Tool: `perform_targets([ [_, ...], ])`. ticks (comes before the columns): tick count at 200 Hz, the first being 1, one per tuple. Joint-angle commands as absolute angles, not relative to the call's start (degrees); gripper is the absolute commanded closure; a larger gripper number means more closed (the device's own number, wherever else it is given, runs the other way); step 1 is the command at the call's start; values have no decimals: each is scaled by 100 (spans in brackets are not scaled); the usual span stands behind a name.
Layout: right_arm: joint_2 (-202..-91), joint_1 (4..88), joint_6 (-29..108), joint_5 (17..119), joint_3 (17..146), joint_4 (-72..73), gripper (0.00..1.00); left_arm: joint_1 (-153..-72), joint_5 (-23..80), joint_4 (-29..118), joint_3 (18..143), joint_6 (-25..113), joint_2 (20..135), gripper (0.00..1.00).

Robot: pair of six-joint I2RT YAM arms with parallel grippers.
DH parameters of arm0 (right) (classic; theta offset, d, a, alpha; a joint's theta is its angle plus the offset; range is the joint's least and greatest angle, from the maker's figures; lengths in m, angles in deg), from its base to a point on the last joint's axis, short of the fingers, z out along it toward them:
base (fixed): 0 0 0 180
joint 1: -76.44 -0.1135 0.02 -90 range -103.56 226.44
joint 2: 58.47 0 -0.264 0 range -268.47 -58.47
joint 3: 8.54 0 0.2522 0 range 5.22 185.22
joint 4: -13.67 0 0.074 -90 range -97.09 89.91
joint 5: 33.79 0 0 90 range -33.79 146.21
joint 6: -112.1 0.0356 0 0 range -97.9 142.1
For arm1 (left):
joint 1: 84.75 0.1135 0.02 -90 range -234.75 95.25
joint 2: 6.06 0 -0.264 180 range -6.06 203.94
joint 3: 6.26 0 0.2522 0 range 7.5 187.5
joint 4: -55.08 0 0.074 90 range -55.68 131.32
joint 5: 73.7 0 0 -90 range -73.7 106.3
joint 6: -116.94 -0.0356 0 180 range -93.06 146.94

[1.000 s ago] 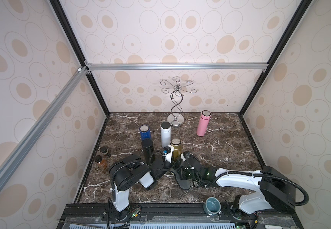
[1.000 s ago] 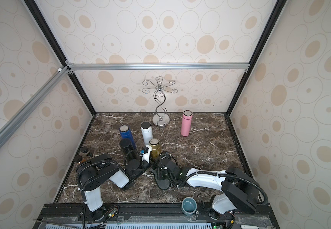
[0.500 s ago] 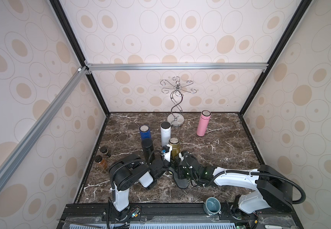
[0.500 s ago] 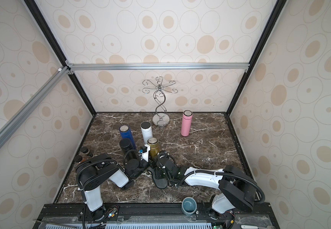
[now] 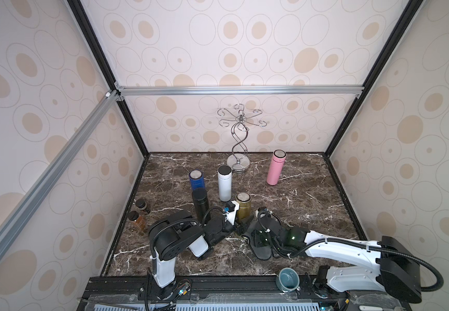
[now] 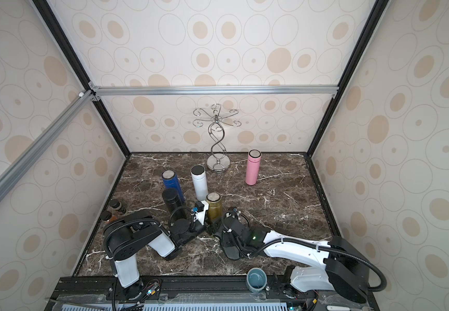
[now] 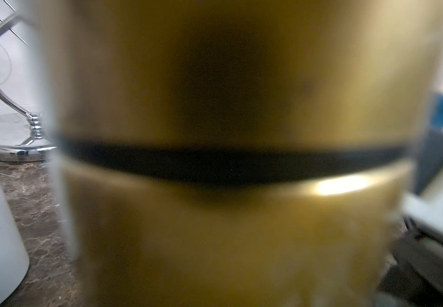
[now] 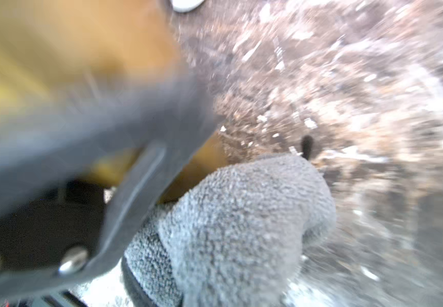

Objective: Wipe the surface of the thermos
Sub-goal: Wipe the dirt from the surface of the thermos.

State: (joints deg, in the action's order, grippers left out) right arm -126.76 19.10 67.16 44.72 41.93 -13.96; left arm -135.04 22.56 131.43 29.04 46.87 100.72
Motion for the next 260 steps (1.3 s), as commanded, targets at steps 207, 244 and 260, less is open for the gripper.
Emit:
perform_targets([
  [207, -14437, 4833, 6646, 10317, 4407, 1648, 100, -13532, 4359, 14697, 2700, 2966, 10735, 100],
  [244, -15100, 4235, 6398, 9715, 4580, 1255, 100, -13527, 4091, 14697, 2745, 3022, 10880, 100],
  [260, -15363, 4009, 6341, 9431, 4731, 1072, 100, -13529, 4008, 14692, 2740, 3063, 10909, 100],
])
